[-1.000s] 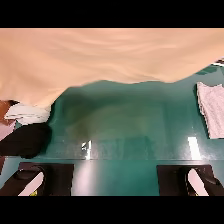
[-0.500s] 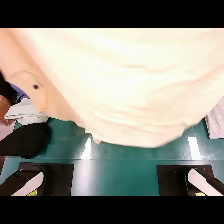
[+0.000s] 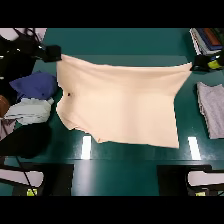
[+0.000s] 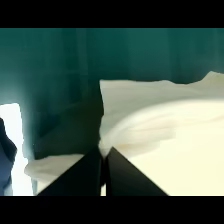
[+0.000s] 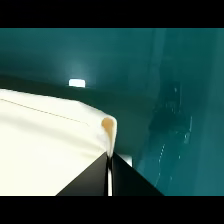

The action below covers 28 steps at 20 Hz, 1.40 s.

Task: Fold the shirts.

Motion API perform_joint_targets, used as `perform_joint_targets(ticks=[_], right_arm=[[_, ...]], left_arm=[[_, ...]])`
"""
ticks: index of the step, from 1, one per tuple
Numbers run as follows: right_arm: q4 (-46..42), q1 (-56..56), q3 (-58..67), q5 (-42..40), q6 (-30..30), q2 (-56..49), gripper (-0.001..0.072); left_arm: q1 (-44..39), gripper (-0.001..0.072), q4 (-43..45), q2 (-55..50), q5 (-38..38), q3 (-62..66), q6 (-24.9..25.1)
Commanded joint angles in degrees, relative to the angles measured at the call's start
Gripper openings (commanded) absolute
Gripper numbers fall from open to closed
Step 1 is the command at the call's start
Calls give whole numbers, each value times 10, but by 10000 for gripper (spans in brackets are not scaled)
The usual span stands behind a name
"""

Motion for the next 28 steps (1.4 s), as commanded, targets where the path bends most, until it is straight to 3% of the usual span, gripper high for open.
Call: perform_joint_targets(ticks=[1,2,3,4,7,10,15,20,28], right_arm=[[-10,14,46,-18,1,-70,16],[-10,14,64,-9,1,-76,80],[-6,14,83,3,1,-81,280],[5,11,93,15,1,-80,344],[68,-12,77,58,-15,-50,343],[136,-46,-42,59,-38,27,343],[199,-67,-267,5,-76,168,343],[198,-41,-339,-33,-88,230,340],[200,-12,-338,-34,-89,239,337]], left_arm=[[0,25,0,-51,26,-3,2],[0,30,1,-51,23,1,2],[1,254,3,-49,17,3,2],[4,534,4,-46,3,5,0],[27,538,3,-28,-77,8,-5],[51,538,3,34,-119,-46,-4],[53,539,-3,236,-63,-368,-12],[53,539,-73,377,-33,-652,-20],[53,538,-149,389,113,-756,-18]])
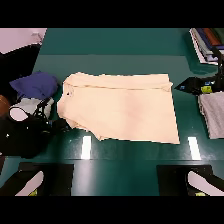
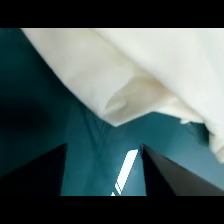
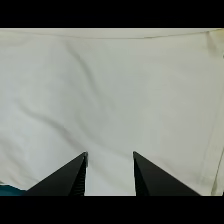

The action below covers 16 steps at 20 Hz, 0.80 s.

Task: Fold the shirts.

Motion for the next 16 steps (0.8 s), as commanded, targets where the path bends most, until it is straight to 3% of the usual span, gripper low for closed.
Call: perform_joint_targets(ticks=[1,4,8,9,10,12,13,16], right_arm=[[2,6,-3,4,-1,4,338],[2,6,-3,9,-1,4,337],[2,6,-3,10,-1,4,337],[2,6,-3,14,-1,4,337],[2,6,-3,18,-1,4,337],[2,2,-3,27,-1,4,337],[1,-6,-3,38,-1,4,337],[-24,-52,-4,96,3,4,337]], left_arm=[[0,538,-29,6,70,-28,0],[0,538,-36,4,116,-33,0],[0,537,-49,-24,120,-32,6],[0,490,-50,-26,122,-33,10],[0,273,-55,-26,122,-32,20],[0,61,-58,-26,116,-31,26],[0,24,-57,-25,100,-25,34],[0,23,-9,-18,20,38,35]])
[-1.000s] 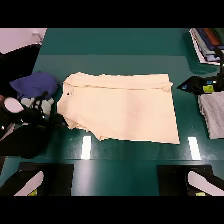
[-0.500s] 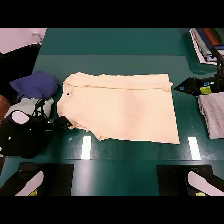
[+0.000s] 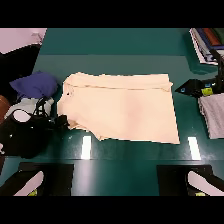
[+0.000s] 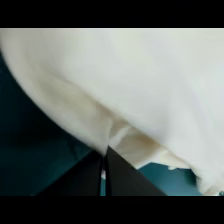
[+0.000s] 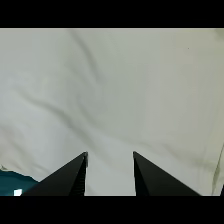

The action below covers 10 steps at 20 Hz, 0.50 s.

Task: Fold the shirts.

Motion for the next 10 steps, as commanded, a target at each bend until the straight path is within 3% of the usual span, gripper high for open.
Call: perform_joint_targets(ticks=[1,3,5,6,7,9,10], right_arm=[[-63,-49,0,72,23,0,332],[-159,-79,-13,111,42,3,332],[-196,-120,-73,106,42,19,352],[-193,-142,-111,100,42,26,454],[-190,-163,-155,93,42,31,510],[-190,-186,-235,76,40,30,498],[-186,-187,-267,68,37,25,455]], left_arm=[[0,23,46,3,-89,70,8],[0,23,57,3,-134,128,20],[0,24,57,3,-151,175,24],[0,23,57,3,-150,191,24],[0,23,57,3,-149,200,24],[0,24,56,3,-148,205,24],[0,24,56,3,-148,205,24]])
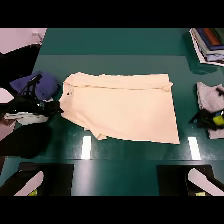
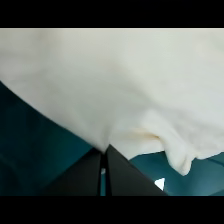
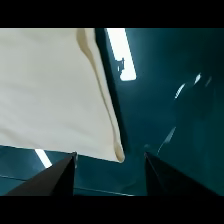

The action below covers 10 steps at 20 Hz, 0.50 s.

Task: Fold the shirts.

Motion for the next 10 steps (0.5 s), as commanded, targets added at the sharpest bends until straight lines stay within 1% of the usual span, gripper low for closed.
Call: perform_joint_targets(ticks=[1,4,6,8,9,10], right_arm=[[-2,-31,-119,-28,-11,-6,438],[79,-31,-173,-81,-30,-22,427],[95,-25,-182,-88,-33,-31,426],[94,-5,-182,-87,-33,-38,382],[94,7,-182,-88,-33,-38,359],[94,21,-182,-87,-34,-37,286]], left_arm=[[0,23,3,1,-11,21,3],[0,24,3,1,-12,21,3],[0,24,3,1,-12,21,3],[0,23,3,1,-12,21,4],[0,24,3,1,-15,21,13],[0,23,4,1,-21,21,19]])
